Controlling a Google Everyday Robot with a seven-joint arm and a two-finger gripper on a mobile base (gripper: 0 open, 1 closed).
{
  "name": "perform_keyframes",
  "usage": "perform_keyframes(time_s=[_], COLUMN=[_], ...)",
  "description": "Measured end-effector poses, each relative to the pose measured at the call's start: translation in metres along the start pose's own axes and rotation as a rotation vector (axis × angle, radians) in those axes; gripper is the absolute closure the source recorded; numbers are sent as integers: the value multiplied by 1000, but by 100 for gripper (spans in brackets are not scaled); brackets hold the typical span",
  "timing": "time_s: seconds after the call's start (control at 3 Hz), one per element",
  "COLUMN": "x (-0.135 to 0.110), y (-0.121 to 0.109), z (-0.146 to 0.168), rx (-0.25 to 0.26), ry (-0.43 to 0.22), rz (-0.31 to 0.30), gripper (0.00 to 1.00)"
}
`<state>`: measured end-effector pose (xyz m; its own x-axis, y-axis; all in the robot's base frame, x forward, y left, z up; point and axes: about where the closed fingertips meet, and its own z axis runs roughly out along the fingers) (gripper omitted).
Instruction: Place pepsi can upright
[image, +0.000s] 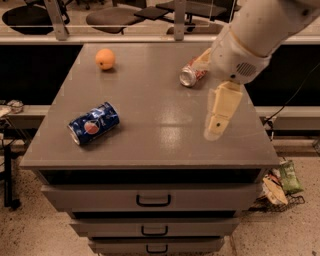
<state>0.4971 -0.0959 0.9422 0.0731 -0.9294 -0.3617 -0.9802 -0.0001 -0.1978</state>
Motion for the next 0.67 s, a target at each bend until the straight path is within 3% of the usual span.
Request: perform_keyframes(time_s=[0.33,0.67], x=[-60,-77], y=[-21,-27], z=[38,50], rx=[-38,-50], ry=[-120,-153], rz=[-141,-185], gripper=[0,0])
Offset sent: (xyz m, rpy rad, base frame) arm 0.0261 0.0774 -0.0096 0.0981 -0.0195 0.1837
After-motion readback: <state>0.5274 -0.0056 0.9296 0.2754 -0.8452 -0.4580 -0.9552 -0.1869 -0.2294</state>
